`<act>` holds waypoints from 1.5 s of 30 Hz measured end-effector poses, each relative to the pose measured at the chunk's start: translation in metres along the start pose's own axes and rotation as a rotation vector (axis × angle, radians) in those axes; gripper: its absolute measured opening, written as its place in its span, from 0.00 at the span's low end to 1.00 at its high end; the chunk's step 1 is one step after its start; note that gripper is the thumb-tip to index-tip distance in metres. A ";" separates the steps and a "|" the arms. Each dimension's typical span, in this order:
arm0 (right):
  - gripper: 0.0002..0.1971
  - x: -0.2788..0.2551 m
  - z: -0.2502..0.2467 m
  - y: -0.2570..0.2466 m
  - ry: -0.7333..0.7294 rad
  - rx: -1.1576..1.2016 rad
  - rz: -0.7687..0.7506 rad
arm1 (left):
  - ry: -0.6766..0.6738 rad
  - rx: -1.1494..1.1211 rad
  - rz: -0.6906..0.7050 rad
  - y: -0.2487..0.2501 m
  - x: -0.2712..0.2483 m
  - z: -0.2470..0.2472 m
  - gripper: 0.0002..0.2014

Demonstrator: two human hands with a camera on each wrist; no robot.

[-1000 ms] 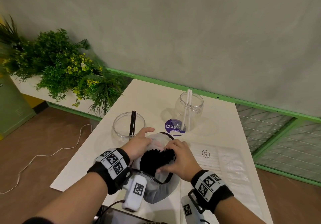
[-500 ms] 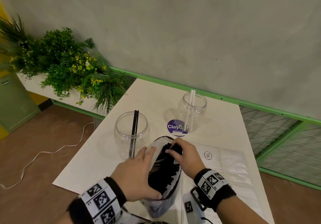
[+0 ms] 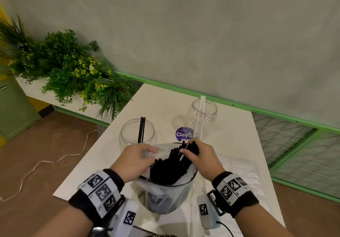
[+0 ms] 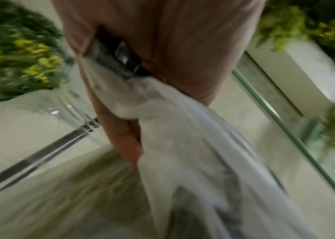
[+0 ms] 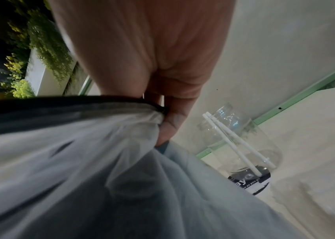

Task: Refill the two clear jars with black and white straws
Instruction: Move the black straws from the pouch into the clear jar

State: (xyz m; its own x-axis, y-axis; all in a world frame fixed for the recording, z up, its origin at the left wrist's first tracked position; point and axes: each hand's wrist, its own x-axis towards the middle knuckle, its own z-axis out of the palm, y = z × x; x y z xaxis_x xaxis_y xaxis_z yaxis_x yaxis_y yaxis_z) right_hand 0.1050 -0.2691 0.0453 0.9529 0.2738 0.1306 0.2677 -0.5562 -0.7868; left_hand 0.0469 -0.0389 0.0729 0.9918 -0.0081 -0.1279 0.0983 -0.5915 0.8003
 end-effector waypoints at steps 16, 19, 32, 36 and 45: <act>0.08 -0.002 0.029 0.009 -0.003 0.016 0.052 | -0.120 0.590 0.106 0.037 -0.031 0.016 0.59; 0.08 -0.006 0.032 0.007 -0.012 0.072 0.044 | -0.145 0.616 0.087 0.020 -0.025 0.030 0.60; 0.32 -0.012 0.026 0.008 -0.384 0.350 0.185 | -0.161 0.303 0.012 0.004 -0.007 0.022 0.24; 0.21 -0.001 0.020 -0.009 -0.456 0.352 0.086 | -0.095 0.180 0.046 0.001 -0.010 0.015 0.28; 0.17 0.003 0.047 0.005 -0.043 0.073 0.122 | -0.112 0.125 -0.078 -0.005 -0.010 0.005 0.35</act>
State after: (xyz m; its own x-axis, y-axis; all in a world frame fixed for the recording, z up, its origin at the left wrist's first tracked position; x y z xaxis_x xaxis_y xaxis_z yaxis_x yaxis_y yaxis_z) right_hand 0.1021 -0.2338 0.0136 0.9702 0.2422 0.0066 0.1379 -0.5295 -0.8370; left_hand 0.0356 -0.0400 0.0672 0.9654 -0.0443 -0.2568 0.1564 -0.6898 0.7069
